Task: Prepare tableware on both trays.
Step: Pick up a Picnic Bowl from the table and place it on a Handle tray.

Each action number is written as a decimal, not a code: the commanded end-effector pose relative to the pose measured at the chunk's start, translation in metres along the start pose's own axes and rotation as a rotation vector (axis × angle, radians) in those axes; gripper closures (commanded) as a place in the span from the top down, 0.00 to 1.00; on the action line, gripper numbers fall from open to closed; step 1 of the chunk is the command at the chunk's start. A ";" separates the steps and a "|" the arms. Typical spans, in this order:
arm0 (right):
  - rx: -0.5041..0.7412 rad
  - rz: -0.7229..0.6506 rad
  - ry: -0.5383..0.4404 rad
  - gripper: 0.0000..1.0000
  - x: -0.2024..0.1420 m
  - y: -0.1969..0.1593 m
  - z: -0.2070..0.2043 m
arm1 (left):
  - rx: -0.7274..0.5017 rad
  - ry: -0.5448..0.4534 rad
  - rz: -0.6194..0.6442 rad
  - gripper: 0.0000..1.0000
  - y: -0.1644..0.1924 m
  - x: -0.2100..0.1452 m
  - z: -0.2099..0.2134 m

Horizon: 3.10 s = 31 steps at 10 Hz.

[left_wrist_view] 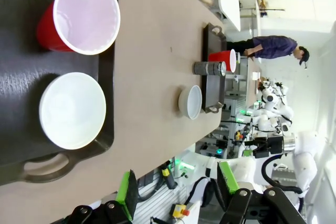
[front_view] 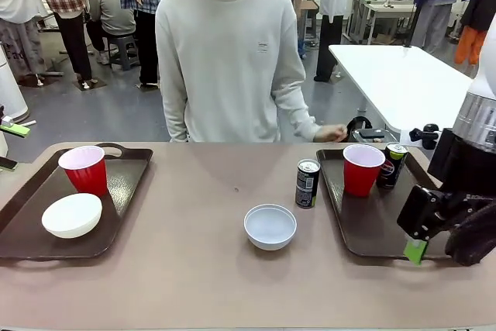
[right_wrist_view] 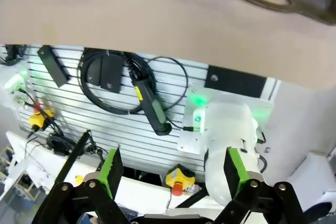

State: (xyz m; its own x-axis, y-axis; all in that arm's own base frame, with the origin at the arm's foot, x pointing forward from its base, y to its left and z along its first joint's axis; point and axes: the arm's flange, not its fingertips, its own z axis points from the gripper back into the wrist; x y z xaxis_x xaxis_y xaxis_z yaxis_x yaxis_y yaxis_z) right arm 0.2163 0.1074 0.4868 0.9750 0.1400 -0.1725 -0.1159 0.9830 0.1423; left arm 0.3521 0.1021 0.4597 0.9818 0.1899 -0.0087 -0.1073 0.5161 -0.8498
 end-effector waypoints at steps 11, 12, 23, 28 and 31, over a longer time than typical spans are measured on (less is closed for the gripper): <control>-0.115 -0.262 -0.146 1.00 0.228 0.120 -0.065 | -0.024 -0.005 -0.016 0.80 0.000 0.000 0.000; -0.133 -0.278 -0.161 1.00 0.226 0.119 -0.077 | -0.024 -0.005 -0.016 0.80 0.000 0.000 0.000; -0.145 -0.062 -0.133 0.41 0.213 0.118 -0.133 | -0.024 -0.005 -0.016 0.80 0.000 0.000 0.000; -0.107 0.003 -0.126 0.00 0.211 0.117 -0.134 | -0.024 -0.005 -0.016 0.80 0.000 0.000 0.000; -0.087 0.001 -0.093 0.00 0.192 0.110 -0.123 | -0.024 -0.005 -0.016 0.80 0.000 0.000 0.000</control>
State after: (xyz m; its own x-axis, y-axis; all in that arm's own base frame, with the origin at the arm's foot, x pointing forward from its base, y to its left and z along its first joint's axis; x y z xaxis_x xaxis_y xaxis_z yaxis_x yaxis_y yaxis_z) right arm 0.3842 0.2680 0.3456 0.9907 0.1230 -0.0577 -0.1214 0.9922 0.0299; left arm 0.3523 0.1015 0.4598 0.9821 0.1883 -0.0087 -0.1067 0.5169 -0.8494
